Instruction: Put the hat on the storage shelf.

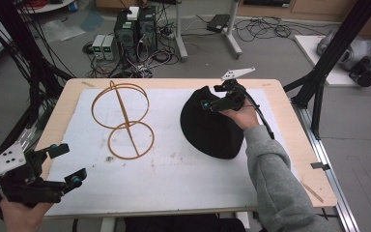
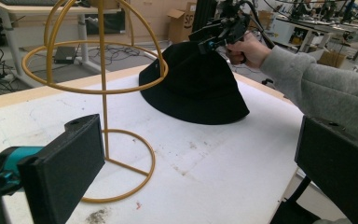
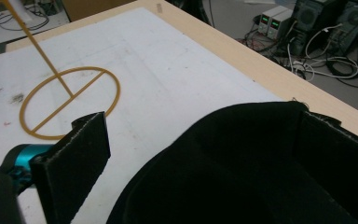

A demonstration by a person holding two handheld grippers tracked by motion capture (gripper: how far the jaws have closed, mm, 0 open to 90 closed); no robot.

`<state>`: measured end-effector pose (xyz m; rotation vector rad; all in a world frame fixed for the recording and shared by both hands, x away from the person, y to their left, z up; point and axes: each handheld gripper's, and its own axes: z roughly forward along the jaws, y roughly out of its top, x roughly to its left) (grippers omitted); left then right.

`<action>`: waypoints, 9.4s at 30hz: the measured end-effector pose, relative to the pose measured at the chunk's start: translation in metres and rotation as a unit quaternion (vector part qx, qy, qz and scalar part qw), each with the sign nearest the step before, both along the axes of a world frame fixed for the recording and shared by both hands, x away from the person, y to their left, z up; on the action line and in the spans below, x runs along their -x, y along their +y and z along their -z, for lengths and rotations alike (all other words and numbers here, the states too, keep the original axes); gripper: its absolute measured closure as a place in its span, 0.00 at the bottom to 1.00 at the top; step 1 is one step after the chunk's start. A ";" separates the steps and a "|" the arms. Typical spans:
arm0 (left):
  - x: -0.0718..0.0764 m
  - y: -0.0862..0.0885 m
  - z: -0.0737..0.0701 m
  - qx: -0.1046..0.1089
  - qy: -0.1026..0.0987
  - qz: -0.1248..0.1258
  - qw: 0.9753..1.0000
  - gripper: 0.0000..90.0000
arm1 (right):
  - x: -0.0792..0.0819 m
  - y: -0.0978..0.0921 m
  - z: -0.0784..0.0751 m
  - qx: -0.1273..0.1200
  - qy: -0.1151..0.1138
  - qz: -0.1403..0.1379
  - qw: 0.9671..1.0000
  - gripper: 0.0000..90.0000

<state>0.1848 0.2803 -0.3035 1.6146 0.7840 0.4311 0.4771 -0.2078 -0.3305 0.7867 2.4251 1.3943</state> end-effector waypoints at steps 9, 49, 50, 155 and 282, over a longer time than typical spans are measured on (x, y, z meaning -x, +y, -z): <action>-0.001 0.000 0.001 0.000 0.002 -0.001 1.000 0.02 | 0.000 -0.001 0.001 -0.001 -0.004 0.004 1.000 0.05; -0.003 -0.002 0.003 -0.005 0.007 -0.003 1.000 0.02 | 0.002 -0.002 0.008 0.026 -0.008 -0.003 1.000 0.91; -0.003 -0.002 0.003 -0.006 0.006 -0.003 1.000 0.02 | 0.002 -0.003 0.008 0.024 -0.007 -0.001 1.000 0.91; 0.015 -0.001 0.005 -0.010 0.010 -0.013 1.000 0.02 | 0.064 0.079 -0.252 0.027 -0.161 -0.168 0.972 0.93; 0.028 -0.002 0.005 -0.014 0.017 -0.014 1.000 0.02 | 0.040 0.193 -0.150 -0.058 -0.078 -0.182 0.978 0.12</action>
